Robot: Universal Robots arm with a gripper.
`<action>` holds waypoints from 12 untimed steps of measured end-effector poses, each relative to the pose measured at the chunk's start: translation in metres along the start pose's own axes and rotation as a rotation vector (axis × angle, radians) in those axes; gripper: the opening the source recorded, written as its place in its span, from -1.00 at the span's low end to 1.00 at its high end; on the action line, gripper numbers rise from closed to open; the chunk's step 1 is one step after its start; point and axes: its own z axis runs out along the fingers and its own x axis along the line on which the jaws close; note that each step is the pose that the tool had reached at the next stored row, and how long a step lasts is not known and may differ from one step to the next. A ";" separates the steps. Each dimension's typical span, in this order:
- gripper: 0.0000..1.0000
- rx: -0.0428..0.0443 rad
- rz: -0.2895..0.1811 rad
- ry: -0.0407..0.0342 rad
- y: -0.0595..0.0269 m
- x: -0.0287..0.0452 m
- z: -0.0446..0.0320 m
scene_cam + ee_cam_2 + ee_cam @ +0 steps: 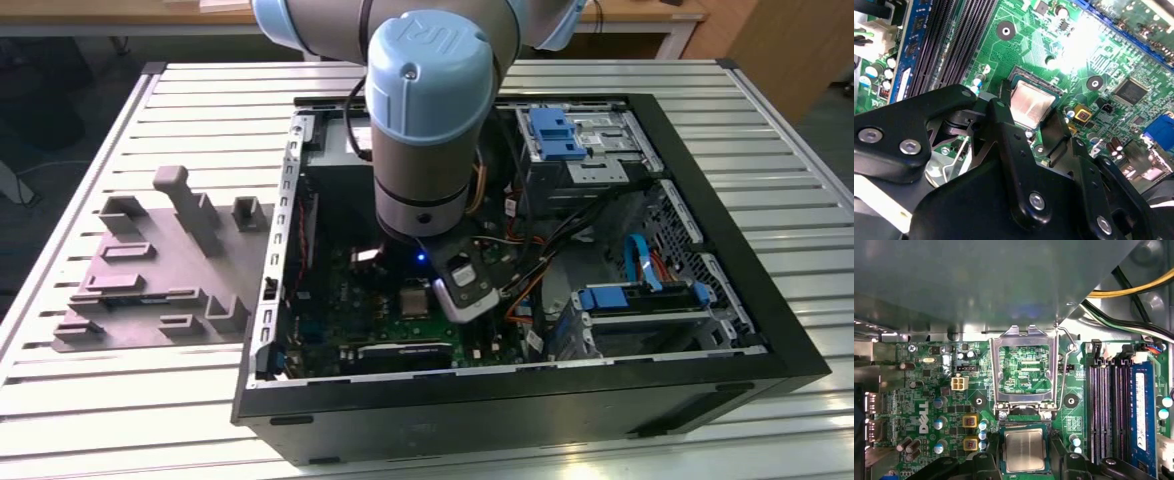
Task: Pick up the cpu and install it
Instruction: 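Place the cpu into insertion slot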
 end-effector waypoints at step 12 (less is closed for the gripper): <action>-0.04 -0.0012 0.013 -0.0011 -0.0007 0.0000 -0.0024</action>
